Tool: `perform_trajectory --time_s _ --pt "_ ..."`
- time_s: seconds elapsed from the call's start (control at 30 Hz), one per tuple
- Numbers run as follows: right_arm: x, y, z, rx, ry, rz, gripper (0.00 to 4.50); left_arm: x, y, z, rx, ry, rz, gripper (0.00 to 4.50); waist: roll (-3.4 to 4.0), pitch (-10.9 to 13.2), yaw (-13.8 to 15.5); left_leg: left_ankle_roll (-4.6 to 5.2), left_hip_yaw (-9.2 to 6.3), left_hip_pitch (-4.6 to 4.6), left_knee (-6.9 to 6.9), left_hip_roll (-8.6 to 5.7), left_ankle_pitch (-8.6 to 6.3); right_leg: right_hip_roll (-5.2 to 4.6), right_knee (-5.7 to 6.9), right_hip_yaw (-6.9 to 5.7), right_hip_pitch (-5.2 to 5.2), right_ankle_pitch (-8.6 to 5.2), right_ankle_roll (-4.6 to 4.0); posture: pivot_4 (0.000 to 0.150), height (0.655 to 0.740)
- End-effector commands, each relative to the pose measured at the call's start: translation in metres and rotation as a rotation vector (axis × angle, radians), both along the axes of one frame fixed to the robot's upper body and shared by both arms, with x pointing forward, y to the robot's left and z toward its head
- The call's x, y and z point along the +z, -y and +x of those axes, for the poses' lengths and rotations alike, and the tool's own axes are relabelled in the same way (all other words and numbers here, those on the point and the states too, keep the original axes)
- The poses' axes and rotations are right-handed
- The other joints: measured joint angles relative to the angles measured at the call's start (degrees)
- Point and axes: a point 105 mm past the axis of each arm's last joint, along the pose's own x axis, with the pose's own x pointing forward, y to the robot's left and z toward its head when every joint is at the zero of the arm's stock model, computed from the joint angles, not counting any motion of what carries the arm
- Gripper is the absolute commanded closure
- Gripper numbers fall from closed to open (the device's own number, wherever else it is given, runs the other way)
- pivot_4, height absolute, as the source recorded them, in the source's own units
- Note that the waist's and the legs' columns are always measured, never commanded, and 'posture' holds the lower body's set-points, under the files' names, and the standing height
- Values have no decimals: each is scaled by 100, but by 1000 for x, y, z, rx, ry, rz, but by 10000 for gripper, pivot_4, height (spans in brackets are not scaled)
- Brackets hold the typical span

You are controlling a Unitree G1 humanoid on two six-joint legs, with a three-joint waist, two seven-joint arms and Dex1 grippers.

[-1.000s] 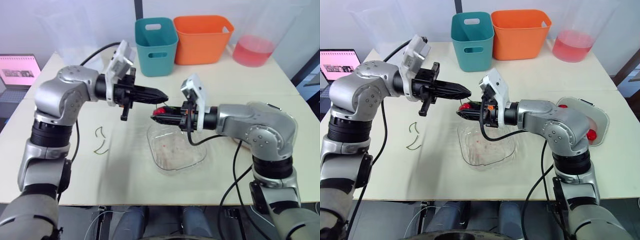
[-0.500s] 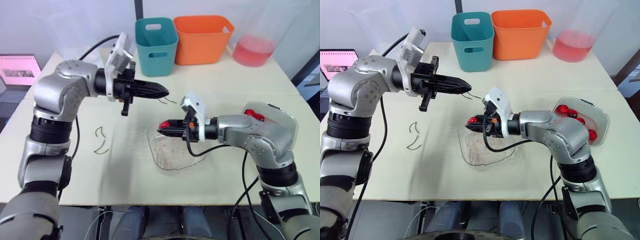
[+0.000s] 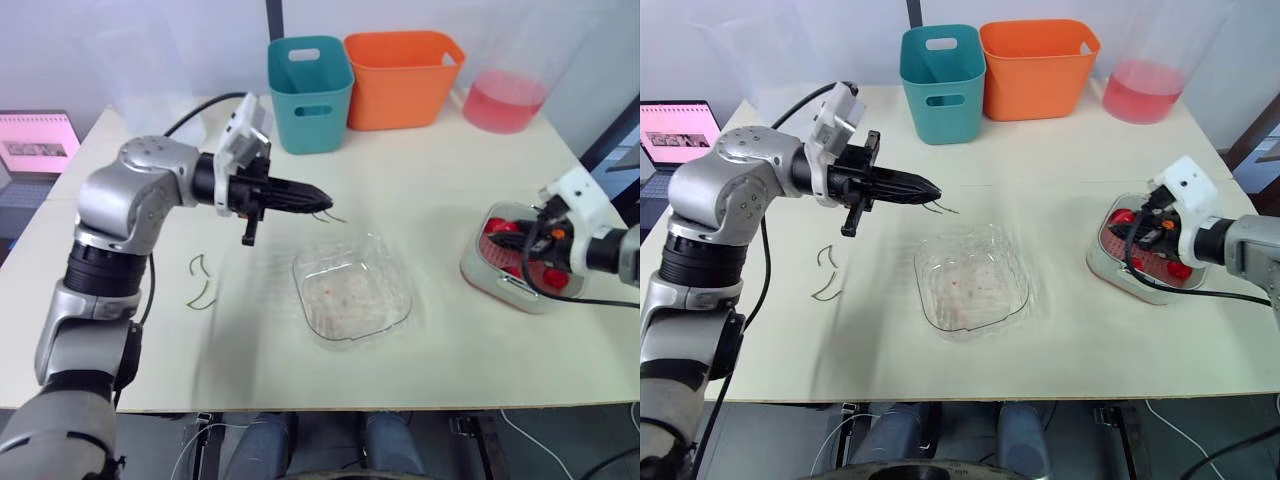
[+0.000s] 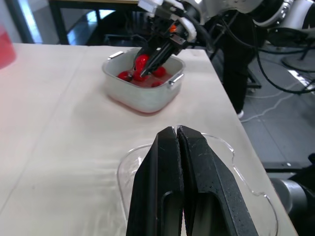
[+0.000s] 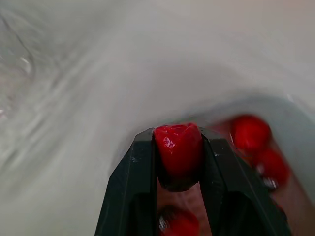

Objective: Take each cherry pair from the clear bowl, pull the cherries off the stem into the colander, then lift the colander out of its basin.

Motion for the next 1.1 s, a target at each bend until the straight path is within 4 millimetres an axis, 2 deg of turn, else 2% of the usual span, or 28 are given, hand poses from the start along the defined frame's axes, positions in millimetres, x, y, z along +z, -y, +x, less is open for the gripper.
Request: perform_trajectory --time_s 0.03,0.13,0.2,0.3,0.43,0.5,0.53,0.63,0.67,0.7,0.77,0.83,1.0,1.1 --pt "13 14 4 -35 66 -35 33702 9 -2 0 -3 45 -5 45000 1 0 8 0 4 0 0 1 0 0 0 1 -1 0 0 1500 7400" --pt "8 19 4 -54 58 -61 33702 9 -2 0 -5 46 -5 45000 0 0 38 0 6 -1 1 1 0 -2 -1 2 -1 0 0 1500 7400" --pt "5 19 4 -54 52 -69 27555 9 -2 -1 -5 45 -4 45000 0 0 46 0 6 -2 2 0 0 -3 -2 2 0 0 0 1500 7400" --pt "12 20 7 -58 72 -56 14639 8 -4 -1 2 43 -3 45000 0 0 48 0 6 -2 3 0 0 -3 -3 2 1 0 0 1500 7400" --pt "27 19 9 -55 116 -46 14639 8 -9 1 26 39 -7 45000 1 0 38 0 7 -2 2 0 0 -3 -3 2 1 0 0 1500 7400" --pt "41 7 11 -12 157 -23 14639 9 -14 4 67 27 -22 45000 2 1 23 0 7 -1 2 1 0 -3 -3 2 0 0 0 1500 7400" --pt "49 -8 12 40 179 4 14639 9 -20 7 103 12 -31 45000 2 1 17 0 8 -1 1 1 0 -3 -2 4 -2 0 0 1500 7400" --pt "65 -77 4 307 202 96 14639 6 -46 13 248 -64 -73 45000 3 1 -91 0 10 0 -2 13 0 4 0 8 -6 0 0 1500 7400" --pt "66 -99 -3 399 192 114 14639 4 -56 15 298 -100 -90 45000 3 1 -111 0 6 0 -2 22 0 12 1 7 -8 0 0 1500 7400" --pt "65 -111 -8 453 184 123 14639 2 -62 15 328 -123 -102 45000 2 1 -122 1 -1 -1 -2 27 -1 17 0 4 -7 0 0 1500 7400" --pt "58 -159 -24 655 163 146 14639 -14 -92 12 446 -245 -125 45000 2 1 -155 5 -6 -1 -5 29 -3 18 -4 2 -7 0 0 1500 7400" --pt "53 -198 -40 820 153 172 14639 -32 -118 5 559 -350 -138 45000 3 1 -183 8 -3 4 -4 29 -6 16 -1 5 -10 0 0 1500 7400" --pt "39 -250 -55 1010 150 185 14639 -72 -158 -11 756 -471 -97 45000 -7 1 -43 -10 -13 -6 7 21 -10 5 2 0 -17 3 -4 1500 7400" --pt "27 -261 -56 1052 147 148 14639 -90 -177 -24 837 -521 -77 45000 -8 0 66 -10 -8 -4 7 15 -14 -5 -3 0 -16 5 -8 1500 7400"
